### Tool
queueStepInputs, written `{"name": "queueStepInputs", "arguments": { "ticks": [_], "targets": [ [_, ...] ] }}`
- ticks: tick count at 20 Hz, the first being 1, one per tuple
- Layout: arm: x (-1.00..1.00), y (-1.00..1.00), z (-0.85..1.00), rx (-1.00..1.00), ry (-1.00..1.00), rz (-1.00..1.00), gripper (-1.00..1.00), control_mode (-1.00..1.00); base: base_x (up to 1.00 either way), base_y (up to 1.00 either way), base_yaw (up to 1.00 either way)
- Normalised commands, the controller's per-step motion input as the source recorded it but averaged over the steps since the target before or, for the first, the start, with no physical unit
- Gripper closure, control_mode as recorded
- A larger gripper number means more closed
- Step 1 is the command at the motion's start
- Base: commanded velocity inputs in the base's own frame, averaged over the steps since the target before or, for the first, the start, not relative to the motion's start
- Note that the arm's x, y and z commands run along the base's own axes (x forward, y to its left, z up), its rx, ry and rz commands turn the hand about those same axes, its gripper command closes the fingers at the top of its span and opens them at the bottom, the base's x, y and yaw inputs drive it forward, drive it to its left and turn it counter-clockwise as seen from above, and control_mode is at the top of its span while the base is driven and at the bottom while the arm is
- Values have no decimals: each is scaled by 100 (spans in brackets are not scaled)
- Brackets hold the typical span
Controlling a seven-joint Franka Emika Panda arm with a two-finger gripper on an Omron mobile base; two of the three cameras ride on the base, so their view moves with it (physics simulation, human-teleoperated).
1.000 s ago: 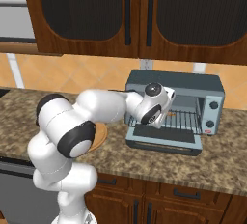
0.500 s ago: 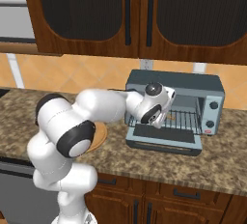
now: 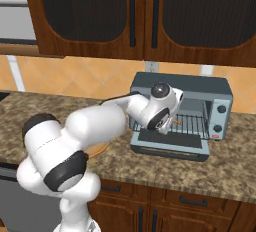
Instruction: Pick up the kebab skewer and baguette bread, and place them inside the toaster oven. Close the toaster oven door and start by setting the timer.
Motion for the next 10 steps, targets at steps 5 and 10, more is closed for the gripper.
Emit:
{"name": "queueStepInputs", "arguments": {
  "ticks": [5,10],
  "targets": [
    [-90,75,23,5,0,-19,-100,-100,0,0,0],
    [-86,79,26,16,0,-47,-100,-100,0,0,0]
  ]
}}
